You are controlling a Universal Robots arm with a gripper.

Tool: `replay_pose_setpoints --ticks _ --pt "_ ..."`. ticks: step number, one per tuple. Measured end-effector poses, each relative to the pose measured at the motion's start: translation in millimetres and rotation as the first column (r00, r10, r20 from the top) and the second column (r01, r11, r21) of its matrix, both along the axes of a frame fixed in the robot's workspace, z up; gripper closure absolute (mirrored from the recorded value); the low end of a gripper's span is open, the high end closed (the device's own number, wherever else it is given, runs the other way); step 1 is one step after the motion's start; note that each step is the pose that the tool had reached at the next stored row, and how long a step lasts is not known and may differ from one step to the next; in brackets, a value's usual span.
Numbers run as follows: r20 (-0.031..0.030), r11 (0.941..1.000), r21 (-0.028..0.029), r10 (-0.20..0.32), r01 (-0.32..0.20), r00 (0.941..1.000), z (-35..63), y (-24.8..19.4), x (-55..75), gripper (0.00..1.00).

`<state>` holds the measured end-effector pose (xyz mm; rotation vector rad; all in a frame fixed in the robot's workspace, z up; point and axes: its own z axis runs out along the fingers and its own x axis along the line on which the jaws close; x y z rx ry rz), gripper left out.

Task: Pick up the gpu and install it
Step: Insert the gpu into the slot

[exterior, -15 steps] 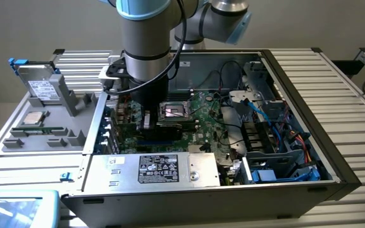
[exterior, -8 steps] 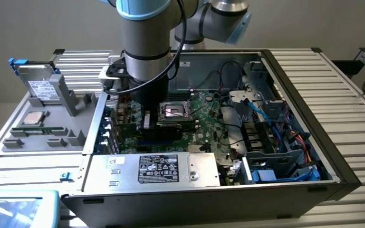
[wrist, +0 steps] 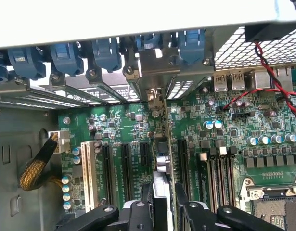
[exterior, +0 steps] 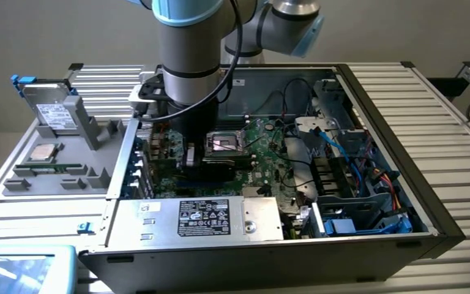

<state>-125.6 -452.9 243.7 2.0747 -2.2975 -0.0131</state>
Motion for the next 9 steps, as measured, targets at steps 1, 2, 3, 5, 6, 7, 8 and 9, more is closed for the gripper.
replay_pose_setpoints --ticks 1,2,3,5,6,7,8,9 --pt "-0.0032 1.0000 -0.0003 0.000 0.000 1.0000 0.1 -0.1 2.2 0.71" --pt "-0.0035 1.0000 -0.0009 0.000 0.000 1.0000 0.1 -0.1 2.4 0.71" --pt "-0.0035 1.0000 -0.0012 0.000 0.000 1.0000 0.1 -0.2 2.4 0.71" --pt "-0.0036 1.0000 -0.0017 0.000 0.000 1.0000 -0.3 -0.1 2.4 0.71" --pt "-0.0036 1.0000 -0.0017 0.000 0.000 1.0000 -0.5 -0.1 2.1 0.71" --pt "-0.0037 1.0000 -0.0018 0.000 0.000 1.0000 -1.0 -0.2 1.7 0.71" --pt "-0.0037 1.0000 -0.0019 0.000 0.000 1.0000 -1.7 0.0 1.0 0.71" --pt "-0.0037 1.0000 -0.0019 0.000 0.000 1.0000 -2.4 0.5 0.3 0.71"
